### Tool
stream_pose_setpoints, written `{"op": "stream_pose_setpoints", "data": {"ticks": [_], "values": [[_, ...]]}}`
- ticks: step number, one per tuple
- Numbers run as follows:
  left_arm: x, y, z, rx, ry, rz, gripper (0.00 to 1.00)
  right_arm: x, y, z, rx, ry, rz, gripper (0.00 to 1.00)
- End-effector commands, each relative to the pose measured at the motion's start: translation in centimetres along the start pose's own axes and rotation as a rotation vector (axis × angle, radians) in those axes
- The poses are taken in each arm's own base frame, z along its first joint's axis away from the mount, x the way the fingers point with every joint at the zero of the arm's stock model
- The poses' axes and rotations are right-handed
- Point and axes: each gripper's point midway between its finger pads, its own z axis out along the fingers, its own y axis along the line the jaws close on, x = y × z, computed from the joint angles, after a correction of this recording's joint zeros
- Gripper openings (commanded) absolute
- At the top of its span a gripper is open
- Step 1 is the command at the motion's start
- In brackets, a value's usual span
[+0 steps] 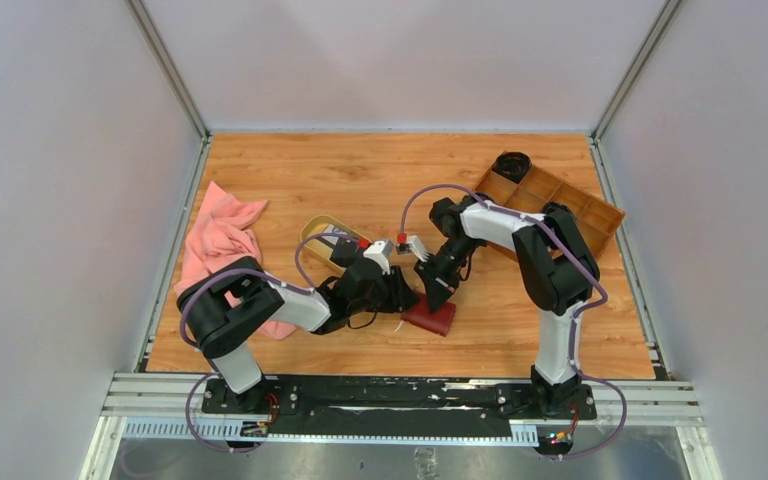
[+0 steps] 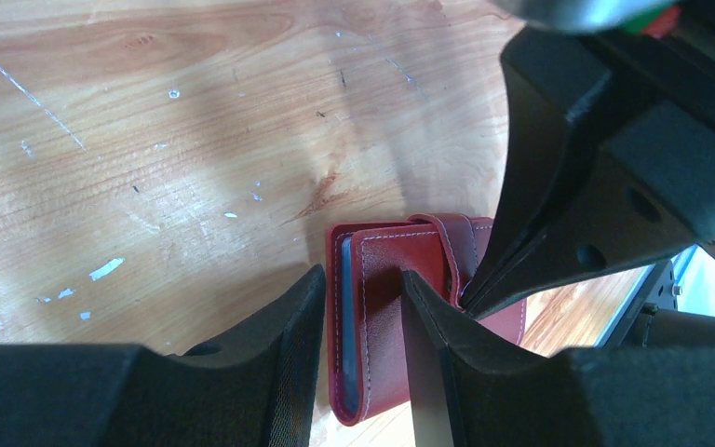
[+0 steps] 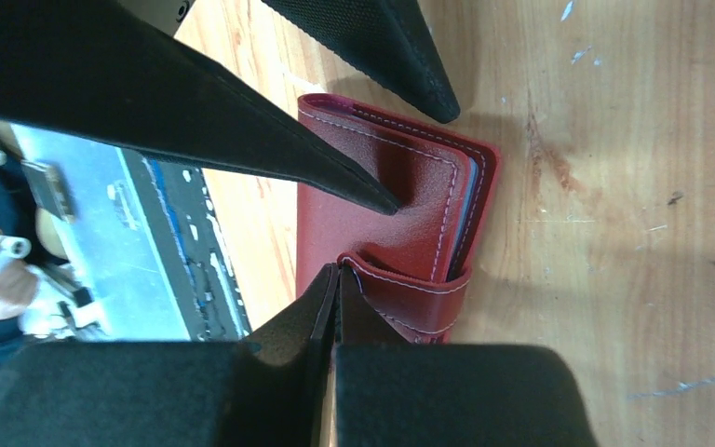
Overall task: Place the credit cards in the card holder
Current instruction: Close the card holder at the center of the board.
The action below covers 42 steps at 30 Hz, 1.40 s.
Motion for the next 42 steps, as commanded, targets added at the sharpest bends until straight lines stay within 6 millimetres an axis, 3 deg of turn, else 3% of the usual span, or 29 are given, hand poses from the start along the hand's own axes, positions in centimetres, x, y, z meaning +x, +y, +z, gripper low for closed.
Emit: {"op": "stream_pose_setpoints", "data": {"ticks": [1, 12, 25, 27, 31, 37, 42], "values": [[2.8, 3.3, -0.8, -0.11, 0.083, 0.048, 0.39, 2.1, -2.3, 1.0, -0.001, 0.048, 0.087, 0.0], [2.6, 3.2, -0.9, -0.105, 0.078, 0.049, 0.39, 2.3, -3.9, 0.9, -0.083, -0.003, 0.251, 0.0], [2.5, 2.7, -1.2, -0.087, 0.08, 0.056, 0.39, 2.8, -5.9, 1.0, -0.063, 0.005, 0.386, 0.0], [2.6, 2.7, -1.2, -0.083, 0.084, 0.058, 0.39, 2.6, -5.5, 0.8, -0.082, -0.005, 0.369, 0.0], [2.5, 2.5, -1.2, -0.077, 0.082, 0.061, 0.4, 0.4, -2.2, -0.8, -0.224, -0.095, 0.225, 0.02], [1.7, 1.7, -1.6, -0.055, 0.06, 0.069, 0.41, -1.3, 0.9, -3.2, -0.249, -0.187, 0.078, 0.34], [1.2, 1.1, -2.0, -0.034, 0.045, 0.073, 0.41, -1.8, 2.4, -4.3, -0.272, -0.216, 0.005, 0.36]]}}
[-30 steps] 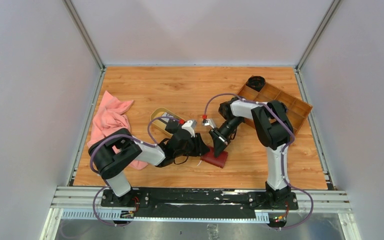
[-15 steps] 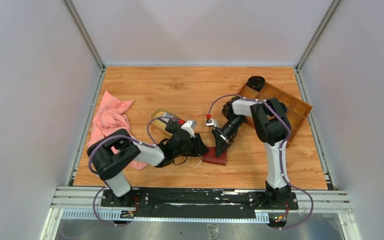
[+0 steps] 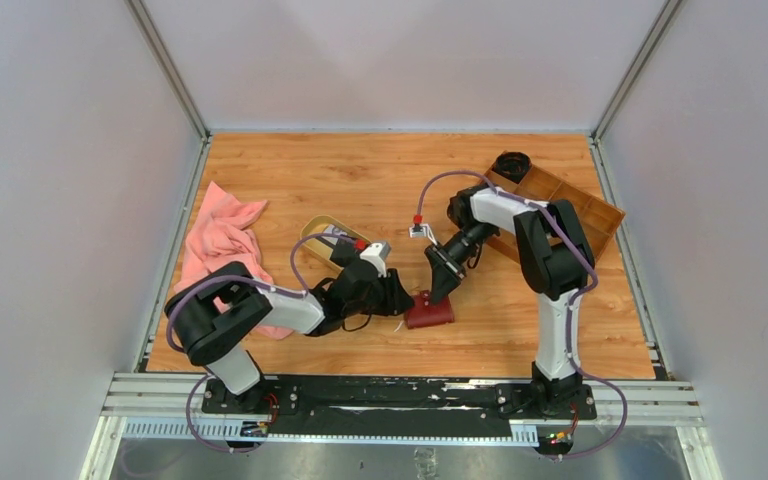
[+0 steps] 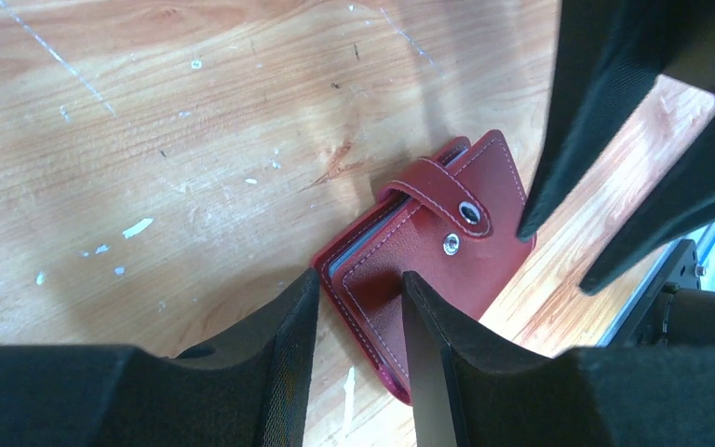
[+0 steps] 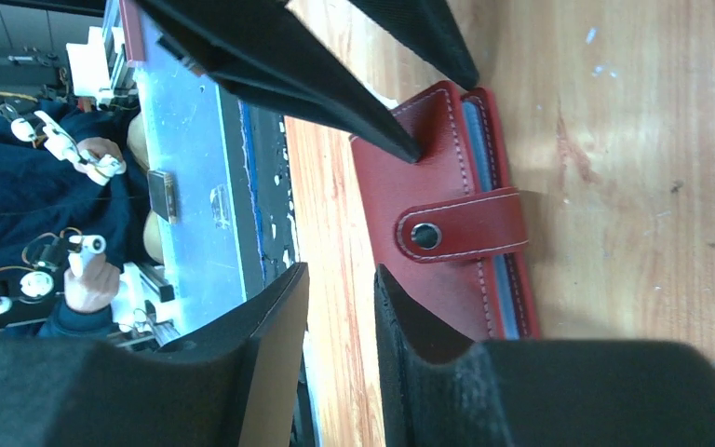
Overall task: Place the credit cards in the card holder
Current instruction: Close the card holder at the center of the board.
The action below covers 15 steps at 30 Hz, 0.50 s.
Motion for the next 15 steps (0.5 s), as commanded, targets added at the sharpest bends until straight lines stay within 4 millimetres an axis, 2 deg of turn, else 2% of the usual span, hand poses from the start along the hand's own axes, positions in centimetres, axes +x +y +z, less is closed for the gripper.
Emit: {"op": "stream_pose_setpoints", "data": {"ticks": [1, 4, 10, 15], "values": [[0.8, 0.5, -0.9, -0.016, 0.028, 0.034, 0.41, -0.8, 2.0, -1.3, -0.024, -0.047, -0.119, 0.36], [0.5, 0.3, -1.1, -0.008, 0.018, 0.039, 0.42, -1.1, 2.5, -1.7, -0.007, -0.058, -0.149, 0.37], [0.3, -0.1, -1.1, 0.004, 0.015, 0.042, 0.42, -1.7, 2.1, -2.1, 0.034, -0.069, -0.192, 0.4], [0.4, 0.1, -1.1, 0.002, 0.019, 0.04, 0.42, -4.0, 1.8, -3.7, 0.202, -0.124, -0.435, 0.51]]}}
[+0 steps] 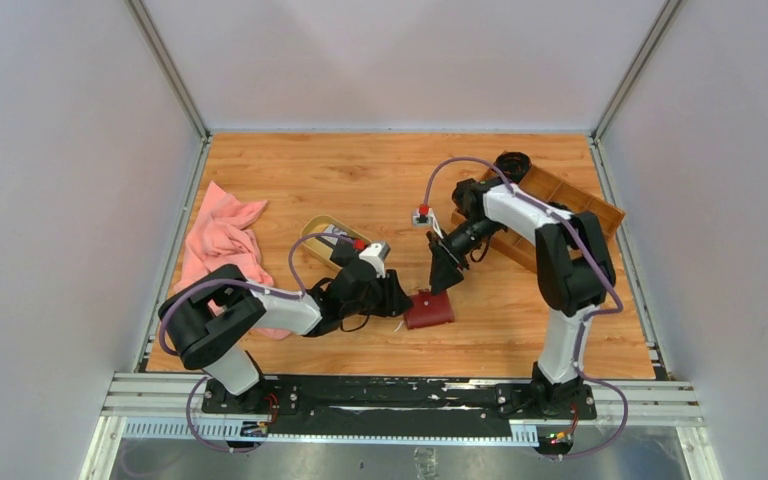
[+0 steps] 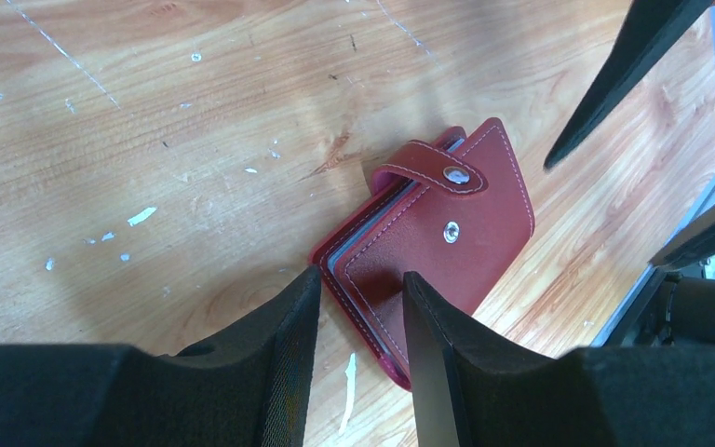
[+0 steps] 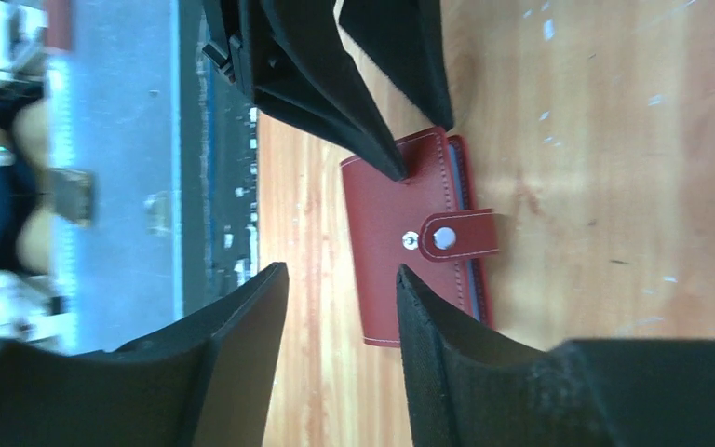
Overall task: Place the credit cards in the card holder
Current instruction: Close the card holder at the center of the board.
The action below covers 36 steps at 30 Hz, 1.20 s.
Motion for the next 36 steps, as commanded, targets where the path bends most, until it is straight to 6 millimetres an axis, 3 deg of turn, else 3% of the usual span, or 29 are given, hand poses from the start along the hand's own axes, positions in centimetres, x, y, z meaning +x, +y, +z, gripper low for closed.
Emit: {"op": "stream_pose_setpoints", "data": {"ticks": [1, 4, 8, 14, 17, 18, 21, 25, 31, 36], "values": [[0.3, 0.2, -0.4, 0.002, 0.012, 0.018, 0.42, -2.6, -0.7, -2.2, 0.192, -0.062, -0.296, 0.54], [-0.3, 0.1, -0.7, 0.01, -0.003, 0.029, 0.44, -2.9, -0.4, -2.5, 0.265, -0.091, -0.573, 0.61], [-2.1, -0.4, -1.9, 0.051, -0.049, 0.086, 0.52, -1.8, -0.4, -1.8, 0.302, -0.093, -0.658, 0.58], [-6.2, -3.1, -5.7, 0.151, -0.213, 0.343, 0.76, 2.6, -1.4, -1.0, 0.362, 0.02, -0.685, 0.39], [-7.9, -3.1, -6.7, 0.133, -0.289, 0.485, 0.99, 3.1, -1.7, -0.8, 0.37, 0.032, -0.715, 0.25], [-8.3, -3.2, -6.8, 0.132, -0.299, 0.527, 1.0, 3.0, -1.7, -0.8, 0.369, 0.026, -0.725, 0.2], [-8.8, -3.6, -6.4, 0.174, -0.282, 0.593, 1.0, 3.1, -2.2, -0.3, 0.378, 0.055, -0.763, 0.12], [-7.8, -4.1, -4.5, 0.264, -0.193, 0.704, 0.99, 3.6, -2.4, 0.2, 0.375, 0.092, -0.827, 0.08], [-7.2, -5.5, -1.8, 0.42, -0.092, 0.741, 0.8, 3.7, -2.1, 0.3, 0.37, 0.09, -0.868, 0.07], [-5.4, -6.0, 0.7, 0.536, 0.063, 0.57, 0.65, 3.7, -2.0, 0.4, 0.362, 0.087, -0.861, 0.06]]}}
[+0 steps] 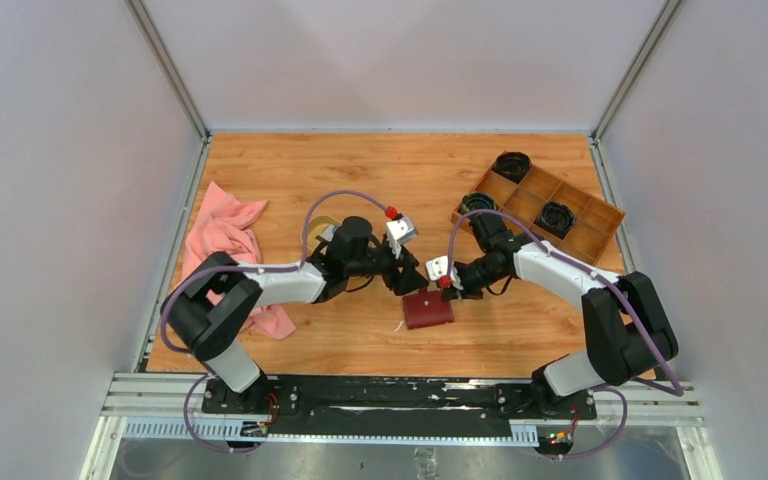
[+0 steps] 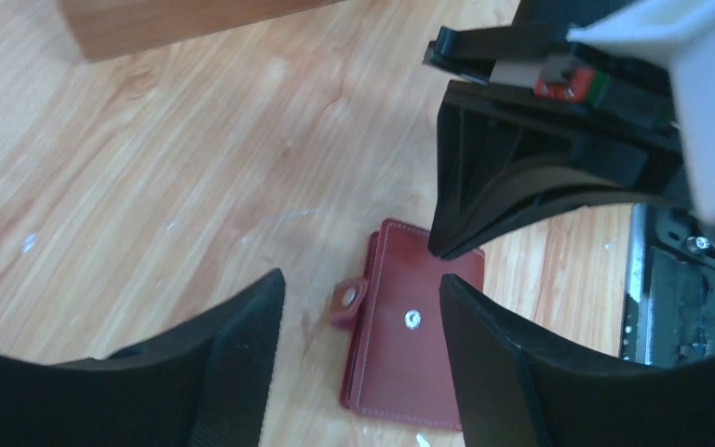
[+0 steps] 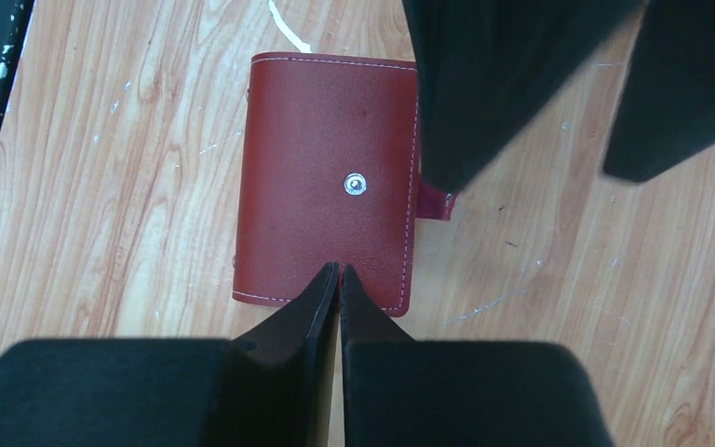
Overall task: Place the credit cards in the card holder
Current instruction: Close the card holder at the center of the board.
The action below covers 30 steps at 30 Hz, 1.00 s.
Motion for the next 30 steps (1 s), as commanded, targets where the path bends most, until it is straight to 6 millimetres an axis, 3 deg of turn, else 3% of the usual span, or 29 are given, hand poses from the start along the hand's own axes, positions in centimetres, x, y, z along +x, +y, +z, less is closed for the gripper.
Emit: {"op": "stream_pose_setpoints", "data": {"ticks": [1, 9, 30], "values": [[0.8, -1.4, 1.7, 0.168, 0.043, -0.12, 0.63, -0.4, 0.3, 0.1, -0.012, -0.006, -0.037, 0.06], [2.4, 0.3, 2.5, 0.093, 0.095, -0.153, 0.52, -0.5, 0.1, 0.1, -0.013, -0.009, -0.027, 0.05], [3.7, 1.1, 3.7, 0.092, 0.129, -0.153, 0.38, -0.4, 0.1, 0.2, -0.02, 0.0, -0.015, 0.03]]}}
